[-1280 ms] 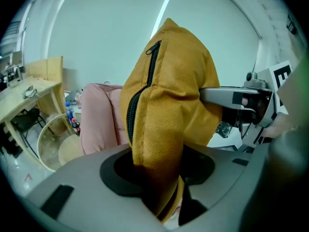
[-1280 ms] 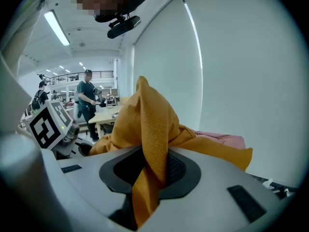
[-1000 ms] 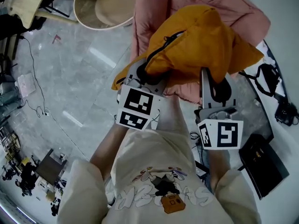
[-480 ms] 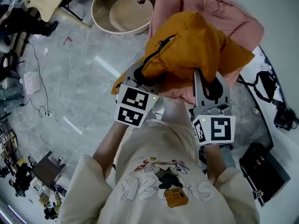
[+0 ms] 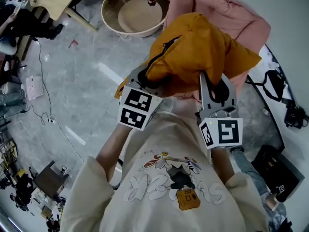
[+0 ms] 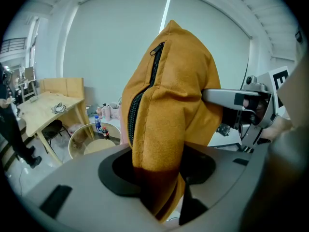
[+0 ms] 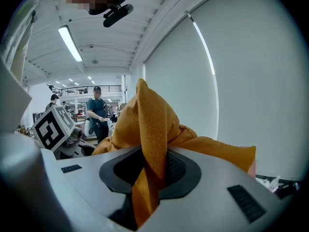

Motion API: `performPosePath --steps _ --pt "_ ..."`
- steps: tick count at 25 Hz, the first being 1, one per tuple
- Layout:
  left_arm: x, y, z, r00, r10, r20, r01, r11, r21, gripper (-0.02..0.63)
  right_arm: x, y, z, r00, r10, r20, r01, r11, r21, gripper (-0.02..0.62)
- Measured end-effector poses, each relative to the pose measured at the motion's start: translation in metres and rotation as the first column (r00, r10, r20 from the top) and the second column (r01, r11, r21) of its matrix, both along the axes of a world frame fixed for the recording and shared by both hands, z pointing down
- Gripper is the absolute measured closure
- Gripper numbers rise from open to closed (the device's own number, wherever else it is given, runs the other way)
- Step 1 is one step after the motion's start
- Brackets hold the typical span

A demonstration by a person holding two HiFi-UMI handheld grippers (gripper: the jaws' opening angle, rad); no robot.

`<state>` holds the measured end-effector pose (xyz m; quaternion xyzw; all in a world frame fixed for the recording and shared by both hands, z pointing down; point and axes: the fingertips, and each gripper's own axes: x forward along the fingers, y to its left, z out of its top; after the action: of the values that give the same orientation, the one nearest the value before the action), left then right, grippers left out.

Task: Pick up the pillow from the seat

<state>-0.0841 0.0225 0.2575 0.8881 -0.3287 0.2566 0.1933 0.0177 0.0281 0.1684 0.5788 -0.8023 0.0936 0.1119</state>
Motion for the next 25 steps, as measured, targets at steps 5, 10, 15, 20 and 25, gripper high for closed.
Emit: performPosePath --steps 5,10,15,20,25 --pt "-0.027 0.016 -0.004 1.0 0.004 -0.011 -0.004 1.0 0.027 0.397 -0.027 0.019 -0.005 1.0 0.023 -0.016 -0.023 0.999 0.022 0.486" --pt "-0.049 0.03 -0.007 0.999 0.031 -0.01 -0.03 0.999 0.038 0.399 -0.049 0.036 -0.007 0.999 0.044 -0.016 -0.043 0.999 0.024 0.486" --pt "-0.046 0.044 -0.005 0.997 0.082 -0.012 -0.082 0.996 0.039 0.396 -0.045 0.055 -0.004 0.996 0.092 -0.019 -0.092 0.996 0.019 0.486" --pt "-0.055 0.06 -0.002 0.998 0.07 -0.006 -0.07 0.997 0.034 0.396 -0.052 0.068 0.0 0.996 0.087 -0.005 -0.087 0.996 0.008 0.486" --pt "-0.058 0.076 -0.009 1.0 0.028 0.001 -0.028 0.998 0.053 0.394 -0.054 0.082 -0.005 0.999 0.044 0.005 -0.044 0.999 0.027 0.486"
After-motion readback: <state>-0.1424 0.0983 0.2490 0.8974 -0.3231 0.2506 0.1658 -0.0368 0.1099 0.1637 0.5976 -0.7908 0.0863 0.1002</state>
